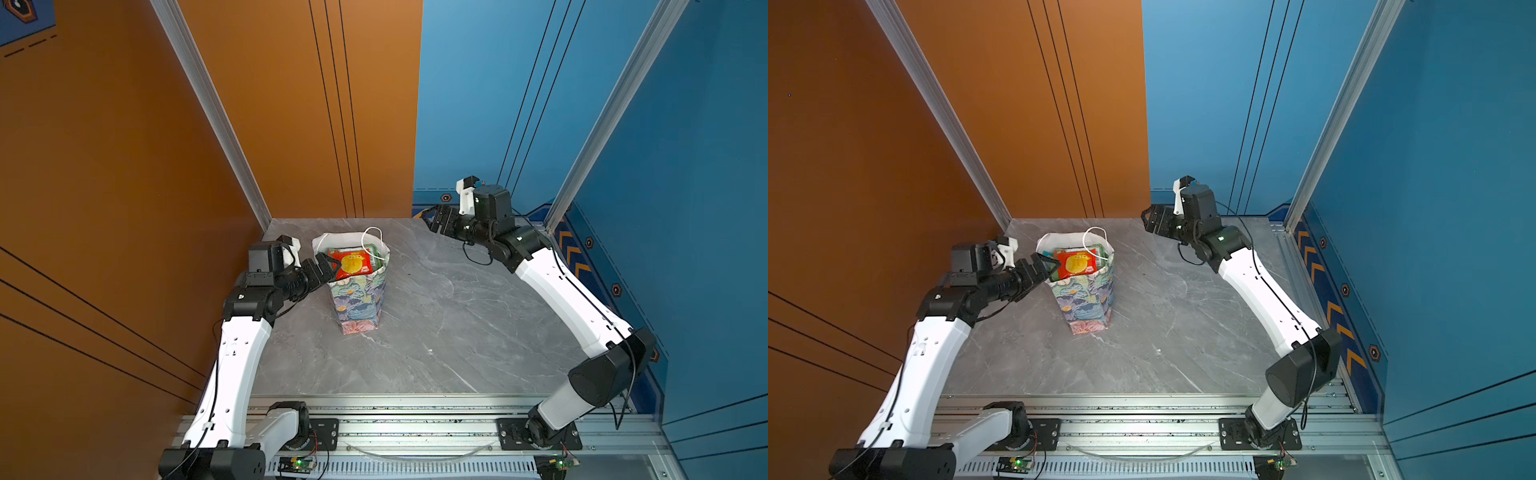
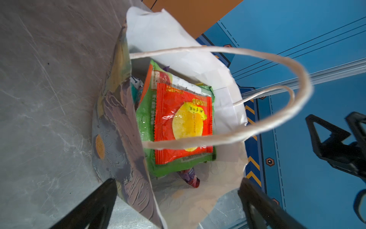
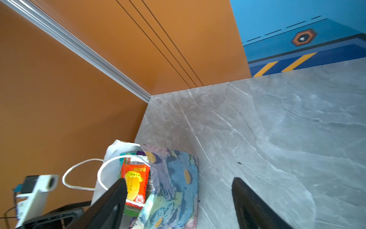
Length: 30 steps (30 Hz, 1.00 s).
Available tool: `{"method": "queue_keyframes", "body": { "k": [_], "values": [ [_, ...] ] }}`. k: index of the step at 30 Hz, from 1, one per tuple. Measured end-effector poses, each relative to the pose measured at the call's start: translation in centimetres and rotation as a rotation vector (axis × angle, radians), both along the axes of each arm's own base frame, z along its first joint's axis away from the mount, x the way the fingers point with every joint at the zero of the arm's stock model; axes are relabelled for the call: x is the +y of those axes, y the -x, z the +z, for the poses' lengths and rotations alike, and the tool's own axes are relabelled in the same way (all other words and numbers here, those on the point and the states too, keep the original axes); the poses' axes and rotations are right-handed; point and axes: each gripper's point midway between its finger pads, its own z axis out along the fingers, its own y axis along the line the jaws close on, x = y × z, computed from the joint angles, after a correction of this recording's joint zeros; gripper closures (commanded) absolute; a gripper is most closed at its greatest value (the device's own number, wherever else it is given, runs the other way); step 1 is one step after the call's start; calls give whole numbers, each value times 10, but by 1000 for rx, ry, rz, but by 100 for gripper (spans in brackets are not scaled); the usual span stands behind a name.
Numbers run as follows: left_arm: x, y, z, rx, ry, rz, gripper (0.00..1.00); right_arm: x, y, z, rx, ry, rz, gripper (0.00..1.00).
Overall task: Place the snacks into the paper bag
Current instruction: Place the snack in the paper bag, then reset both arms
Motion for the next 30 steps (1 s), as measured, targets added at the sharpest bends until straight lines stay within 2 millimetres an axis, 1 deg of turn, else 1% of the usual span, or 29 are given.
{"method": "queue_keyframes", "body": {
  "k": [1, 3, 5, 7, 9, 11, 13, 17, 18, 19, 21, 24, 28, 30],
  "values": [
    [0, 3, 8, -34, -4, -2, 2, -9, 1, -3, -4, 11, -21, 0],
    [0, 10, 27, -116, -15, -7, 2, -29, 4, -9, -20, 38, -64, 0],
    [2, 21, 48, -221, -32, 0, 2, -54, 9, -18, -31, 62, -121, 0],
    [6, 33, 64, -323, -56, 22, 2, -78, 14, -31, -34, 95, -182, 0],
    [13, 44, 69, -398, -88, 57, 2, -99, 18, -47, -33, 140, -242, 0],
    [21, 54, 67, -450, -117, 103, 2, -120, 24, -71, -38, 211, -305, 0],
    [29, 58, 60, -475, -144, 148, 2, -133, 32, -97, -37, 282, -340, 0],
    [42, 52, 33, -431, -181, 211, 2, -161, 49, -153, -36, 476, -389, 0],
    [44, 50, 27, -419, -186, 220, 2, -168, 51, -162, -32, 518, -402, 0],
    [46, 49, 22, -410, -193, 231, 2, -176, 53, -172, -29, 562, -420, 0],
    [50, 45, 15, -405, -204, 253, 2, -192, 55, -184, -32, 622, -461, 0],
    [60, 39, -3, -387, -231, 303, 2, -218, 58, -200, -46, 670, -544, 0],
    [78, 31, -46, -334, -292, 385, 2, -257, 63, -232, -28, 721, -650, 0],
    [89, 29, -67, -306, -332, 435, 2, -268, 63, -245, -14, 748, -678, 0]
  ]
}}
